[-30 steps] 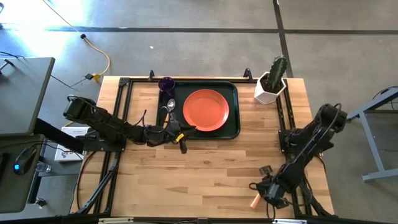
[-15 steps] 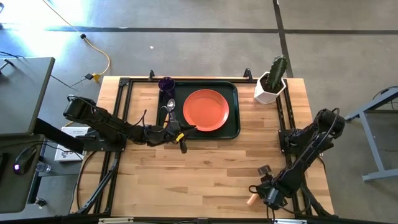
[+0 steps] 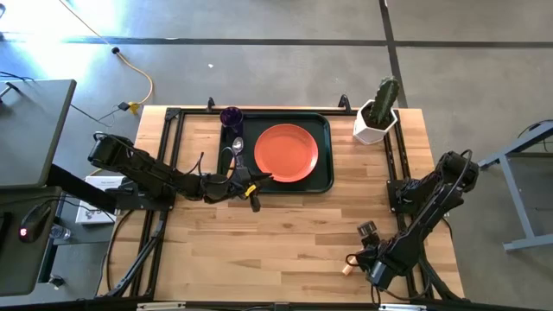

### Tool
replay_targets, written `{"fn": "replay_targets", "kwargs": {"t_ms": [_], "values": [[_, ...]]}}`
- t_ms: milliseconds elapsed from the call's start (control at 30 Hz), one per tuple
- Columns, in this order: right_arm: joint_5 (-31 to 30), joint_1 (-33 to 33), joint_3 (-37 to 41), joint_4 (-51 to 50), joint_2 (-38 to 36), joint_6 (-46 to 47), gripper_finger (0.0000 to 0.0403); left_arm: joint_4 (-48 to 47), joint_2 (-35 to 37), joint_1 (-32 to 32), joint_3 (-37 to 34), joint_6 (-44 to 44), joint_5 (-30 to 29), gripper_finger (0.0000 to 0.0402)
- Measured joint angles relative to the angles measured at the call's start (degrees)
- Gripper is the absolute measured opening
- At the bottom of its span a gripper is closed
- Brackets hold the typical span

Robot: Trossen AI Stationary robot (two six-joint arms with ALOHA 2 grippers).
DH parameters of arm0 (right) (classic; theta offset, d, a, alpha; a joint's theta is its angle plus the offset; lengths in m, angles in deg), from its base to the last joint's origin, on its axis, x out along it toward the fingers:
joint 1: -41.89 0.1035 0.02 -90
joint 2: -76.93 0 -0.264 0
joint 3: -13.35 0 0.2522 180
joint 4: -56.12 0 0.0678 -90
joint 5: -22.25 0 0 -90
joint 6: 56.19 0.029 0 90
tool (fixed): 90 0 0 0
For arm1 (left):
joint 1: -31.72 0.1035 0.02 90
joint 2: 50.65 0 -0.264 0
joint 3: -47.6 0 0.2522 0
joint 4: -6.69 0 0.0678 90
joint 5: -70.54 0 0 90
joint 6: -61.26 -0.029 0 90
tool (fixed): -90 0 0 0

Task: Pick and place plate/cup/fork/spoon on tray
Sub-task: Put the fork on the left side of the serving tray, between the plate and the spoon

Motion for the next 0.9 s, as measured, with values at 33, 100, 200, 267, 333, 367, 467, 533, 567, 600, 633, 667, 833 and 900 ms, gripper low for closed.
{"fn": "replay_targets", "kwargs": {"t_ms": [33,100,200,267,333,367,467,533,567,600,633,667,833,900], "values": [[-0.75,0.00,0.00,-0.17,0.13,-0.07,0.0128,0.01,0.00,0.00,0.00,0.00,0.00,0.0043],[-2.11,0.00,0.00,-0.74,0.29,0.00,0.0128,-0.09,0.00,0.00,0.00,0.00,0.00,0.0042],[-2.97,0.00,0.00,-0.68,0.26,0.02,0.0128,-0.37,0.00,-0.04,0.00,0.02,0.02,0.0040],[-3.85,0.00,0.00,-0.82,0.26,0.11,0.0128,-1.34,0.00,-0.04,0.00,0.02,0.07,0.0040],[-3.91,0.00,0.00,-0.82,0.26,0.17,0.0128,-2.00,0.00,-0.04,0.00,0.02,0.07,0.0040],[-3.93,0.00,0.00,-0.83,0.26,0.43,0.0128,-2.02,0.00,-0.04,0.00,0.02,0.07,0.0040],[-5.13,0.00,0.00,-0.90,0.26,2.76,0.0128,-2.03,0.00,-0.04,0.00,0.01,0.07,0.0040],[-6.91,0.00,0.00,-1.23,0.26,5.72,0.0128,-2.04,0.00,-0.02,0.00,-0.11,0.07,0.0040],[-7.50,0.00,0.00,-1.20,0.26,6.79,0.0128,-2.02,0.00,-0.02,0.00,-0.41,0.04,0.0040],[-7.77,0.00,0.00,-1.18,0.26,7.42,0.0128,-2.02,0.00,-0.02,0.00,-0.50,0.03,0.0040],[-7.84,0.00,0.00,-1.24,0.26,8.21,0.0128,-2.02,0.00,0.00,0.00,-0.48,0.03,0.0040],[-7.84,0.04,0.00,-1.24,0.26,8.37,0.0128,-2.02,0.00,-0.01,0.00,-0.48,-0.02,0.0040],[-7.87,0.28,0.89,-0.86,0.20,8.69,0.0128,-1.97,0.00,-0.02,0.00,-2.12,-0.57,0.0043],[-7.43,0.26,3.01,0.22,0.20,10.34,0.0128,-1.97,0.00,-0.02,0.00,-4.20,-1.18,0.0047]]}}
